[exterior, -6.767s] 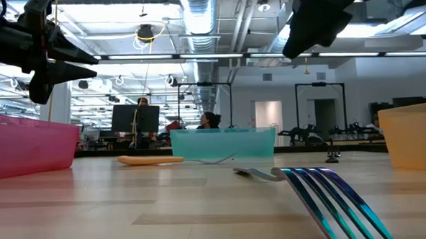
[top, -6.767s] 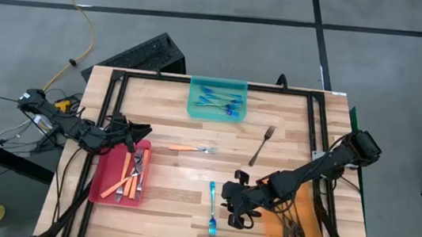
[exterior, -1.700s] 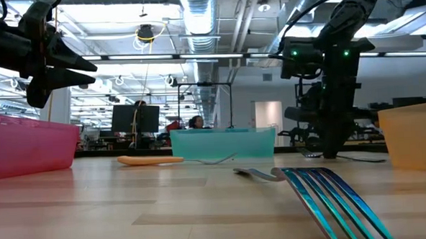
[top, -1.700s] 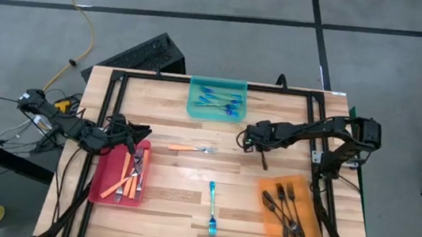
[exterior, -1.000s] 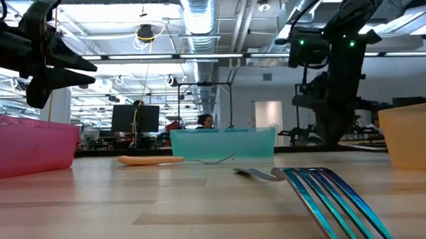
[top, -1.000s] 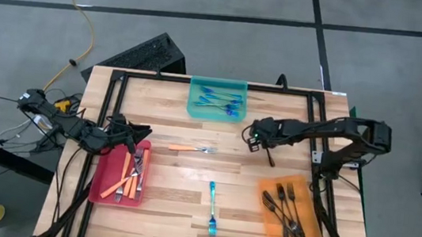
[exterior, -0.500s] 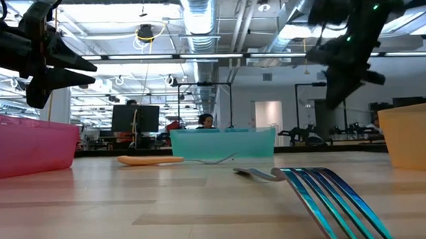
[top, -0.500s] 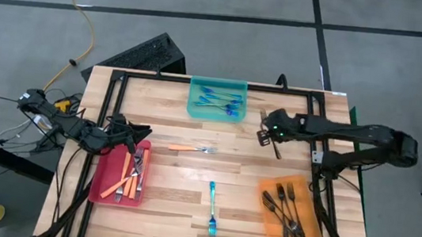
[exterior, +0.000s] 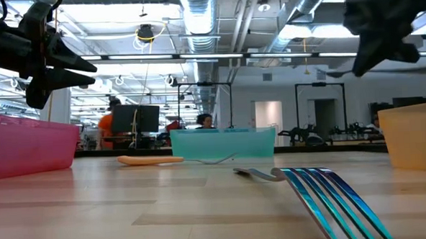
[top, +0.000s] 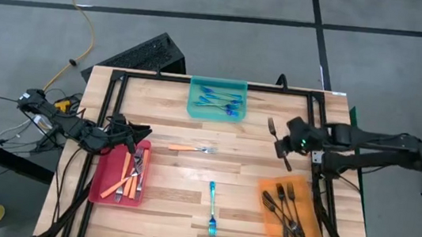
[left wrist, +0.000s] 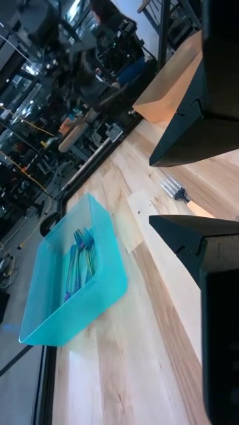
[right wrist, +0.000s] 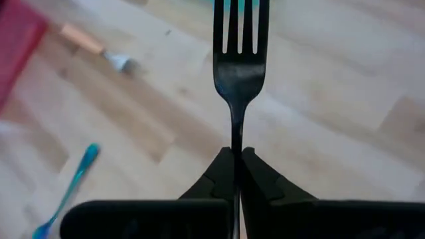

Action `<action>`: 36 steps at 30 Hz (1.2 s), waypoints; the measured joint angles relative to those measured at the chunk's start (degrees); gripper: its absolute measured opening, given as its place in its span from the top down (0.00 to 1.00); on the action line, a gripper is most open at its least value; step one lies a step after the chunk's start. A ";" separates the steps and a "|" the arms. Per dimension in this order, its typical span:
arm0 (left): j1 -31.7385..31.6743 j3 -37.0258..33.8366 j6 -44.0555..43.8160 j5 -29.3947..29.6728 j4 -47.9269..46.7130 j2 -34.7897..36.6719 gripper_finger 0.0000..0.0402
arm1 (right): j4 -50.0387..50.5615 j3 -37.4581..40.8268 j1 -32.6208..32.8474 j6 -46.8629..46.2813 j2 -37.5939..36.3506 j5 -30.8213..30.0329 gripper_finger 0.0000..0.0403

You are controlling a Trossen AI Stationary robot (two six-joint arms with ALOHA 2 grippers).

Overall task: Sort silverware by color (type)
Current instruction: Put the black fork into the orange bin

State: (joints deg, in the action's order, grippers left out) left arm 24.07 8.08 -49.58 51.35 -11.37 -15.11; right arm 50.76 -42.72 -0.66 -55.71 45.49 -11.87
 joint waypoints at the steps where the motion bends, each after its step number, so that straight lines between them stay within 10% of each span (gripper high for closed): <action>1: 0.01 0.00 0.00 0.00 -0.03 0.00 0.72 | 0.13 0.00 2.14 -1.74 -0.62 -0.01 0.93; 24: 0.01 0.00 -1.05 0.00 -1.33 0.00 0.72 | -6.34 -0.04 56.60 -52.47 9.05 -8.00 0.92; 36: 0.01 0.00 -1.05 0.89 -1.30 0.00 0.72 | -5.62 -0.07 65.22 -68.28 20.47 -7.59 0.92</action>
State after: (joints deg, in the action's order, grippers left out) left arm 24.08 8.08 -50.63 52.24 -12.67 -15.11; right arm 45.15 -42.78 64.56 -123.98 65.96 -19.46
